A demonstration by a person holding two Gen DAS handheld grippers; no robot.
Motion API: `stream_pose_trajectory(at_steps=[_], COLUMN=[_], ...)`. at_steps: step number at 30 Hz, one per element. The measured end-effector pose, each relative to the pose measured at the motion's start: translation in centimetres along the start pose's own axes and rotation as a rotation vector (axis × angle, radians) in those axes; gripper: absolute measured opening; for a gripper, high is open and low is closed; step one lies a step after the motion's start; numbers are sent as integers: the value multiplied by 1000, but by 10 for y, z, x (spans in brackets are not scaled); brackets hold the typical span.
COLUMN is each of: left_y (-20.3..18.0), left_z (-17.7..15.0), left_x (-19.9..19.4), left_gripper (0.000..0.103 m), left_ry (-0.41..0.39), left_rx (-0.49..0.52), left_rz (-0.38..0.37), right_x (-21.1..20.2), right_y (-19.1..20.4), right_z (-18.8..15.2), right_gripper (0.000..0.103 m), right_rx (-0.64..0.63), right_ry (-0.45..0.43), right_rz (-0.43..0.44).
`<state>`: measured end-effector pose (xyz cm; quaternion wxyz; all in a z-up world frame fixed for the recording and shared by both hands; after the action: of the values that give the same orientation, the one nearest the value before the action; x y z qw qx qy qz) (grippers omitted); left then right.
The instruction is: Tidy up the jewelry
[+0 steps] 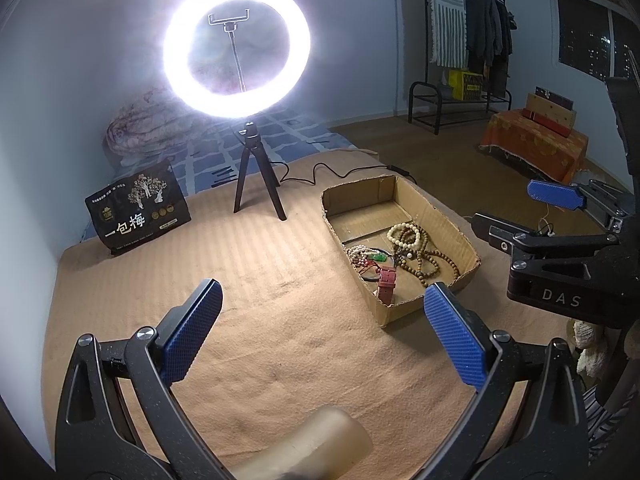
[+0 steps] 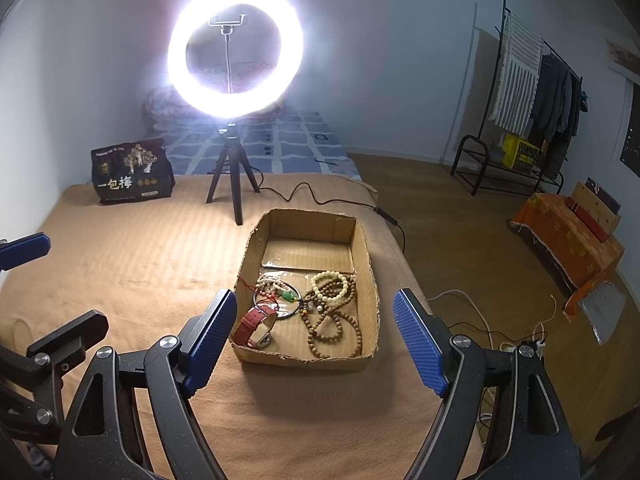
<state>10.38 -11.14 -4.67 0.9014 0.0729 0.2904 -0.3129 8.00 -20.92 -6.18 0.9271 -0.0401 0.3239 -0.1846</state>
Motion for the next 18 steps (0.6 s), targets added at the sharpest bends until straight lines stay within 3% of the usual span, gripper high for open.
stream_pose_trajectory(at_steps=[18], left_y=[-2], left_z=[0], left_x=[-1], left_gripper=[103], left_ry=[-3], left_rx=[4], left_rz=[1], right_x=[-1], right_y=[1], right_z=[0], right_gripper=[80], right_rx=[0], right_ry=[3], right_rz=[2])
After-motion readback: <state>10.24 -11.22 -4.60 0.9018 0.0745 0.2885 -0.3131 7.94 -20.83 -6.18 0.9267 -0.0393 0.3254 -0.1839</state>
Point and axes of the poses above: each gripper's, at about its wrist camera, not at the fingertips, and x roughly the way its jaws point, y to its left, z to its top, the point moved 6 cm from there along x, roughly the way its jaws point, and after that the axes turned 15 degrees about -z, right-handed, at the moved point
